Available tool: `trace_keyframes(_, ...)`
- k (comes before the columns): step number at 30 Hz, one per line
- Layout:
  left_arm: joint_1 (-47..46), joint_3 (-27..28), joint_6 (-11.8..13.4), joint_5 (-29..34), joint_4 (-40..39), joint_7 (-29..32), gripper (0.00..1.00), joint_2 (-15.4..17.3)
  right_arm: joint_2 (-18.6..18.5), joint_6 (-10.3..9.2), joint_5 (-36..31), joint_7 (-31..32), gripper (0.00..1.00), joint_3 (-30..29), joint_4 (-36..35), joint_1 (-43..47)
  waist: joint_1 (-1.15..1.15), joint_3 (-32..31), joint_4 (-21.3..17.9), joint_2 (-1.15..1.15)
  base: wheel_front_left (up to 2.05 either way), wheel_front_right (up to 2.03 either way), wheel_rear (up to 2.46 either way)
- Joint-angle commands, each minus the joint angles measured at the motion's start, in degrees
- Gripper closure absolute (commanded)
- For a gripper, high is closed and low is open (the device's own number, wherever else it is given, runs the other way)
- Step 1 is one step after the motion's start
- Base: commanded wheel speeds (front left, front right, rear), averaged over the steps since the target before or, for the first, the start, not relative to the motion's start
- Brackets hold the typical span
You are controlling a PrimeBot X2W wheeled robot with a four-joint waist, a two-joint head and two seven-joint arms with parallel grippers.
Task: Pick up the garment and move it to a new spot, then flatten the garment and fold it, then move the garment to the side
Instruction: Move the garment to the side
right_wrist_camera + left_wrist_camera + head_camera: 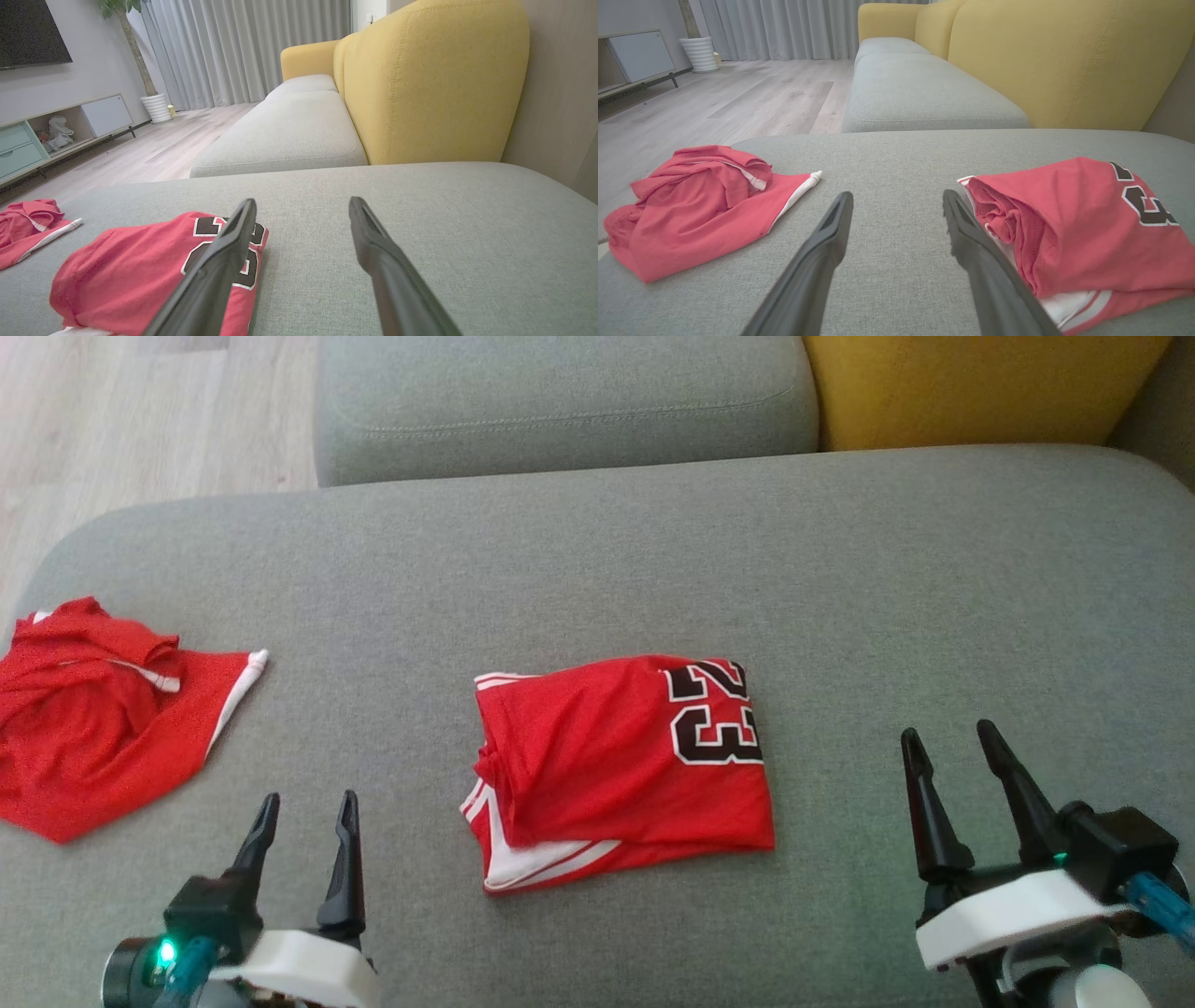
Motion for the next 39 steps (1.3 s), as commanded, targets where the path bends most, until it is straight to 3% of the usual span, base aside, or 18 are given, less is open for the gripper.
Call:
trace_keyframes(1,-2.48,2.04,0.39,-0.08,-2.09,-0.15,0.0,0.86,-0.28,0.39,-0.17,-0.25,0.0,0.95,-1.72,-1.63,0.0,0.15,0.1,0.0,0.0,0.0,0.0)
trace_keyframes(9,-5.69,1.22,0.61,0.94,-2.85,-0.97,0.0,1.15,-0.07,0.39,0.22,0.43,0.0,2.12,4.64,-4.68,0.0,3.21,2.85,0.0,0.0,0.0,0.0)
trace_keyframes(17,-10.13,0.03,0.46,1.72,-2.41,-2.37,0.0,0.75,0.07,0.39,1.12,0.47,0.0,5.95,19.58,-12.46,0.0,7.09,8.68,0.0,0.0,0.0,0.0)
trace_keyframes(23,-12.74,-0.62,0.45,1.69,-0.92,-4.21,0.0,-0.41,0.12,0.39,1.53,2.43,0.0,4.5,29.73,-16.51,0.0,9.09,13.55,0.0,0.0,0.0,0.0)
trace_keyframes(24,-12.96,-0.65,0.49,1.7,-0.73,-4.39,0.0,-0.53,0.13,0.39,1.49,2.83,0.15,4.25,30.5,-16.83,0.0,9.25,13.96,0.0,0.0,0.0,0.0)
trace_keyframes(25,-13.15,-0.65,0.56,1.72,-0.57,-4.56,0.0,-0.66,0.13,0.39,1.32,3.25,0.75,4.02,31.13,-17.06,0.0,9.34,14.25,0.0,0.0,0.0,0.0)
trace_keyframes(26,-13.29,-0.65,0.6,1.7,-0.4,-4.7,0.0,-0.78,0.13,0.39,1.2,3.39,1.0,3.86,31.46,-17.23,0.0,9.37,14.46,0.0,0.0,0.0,0.0)
trace_keyframes(35,-13.16,-0.2,0.86,1.43,0.19,-5.21,0.0,-1.08,-0.88,0.39,-0.37,3.39,1.0,5.08,29.22,-18.25,0.0,9.42,12.19,0.0,0.0,0.0,0.0)
trace_keyframes(39,-13.15,0.02,0.79,1.29,-0.21,-5.28,0.0,-1.01,-2.49,0.39,-0.65,3.99,1.0,7.07,26.53,-19.61,0.0,10.06,8.24,0.0,0.0,0.0,0.0)
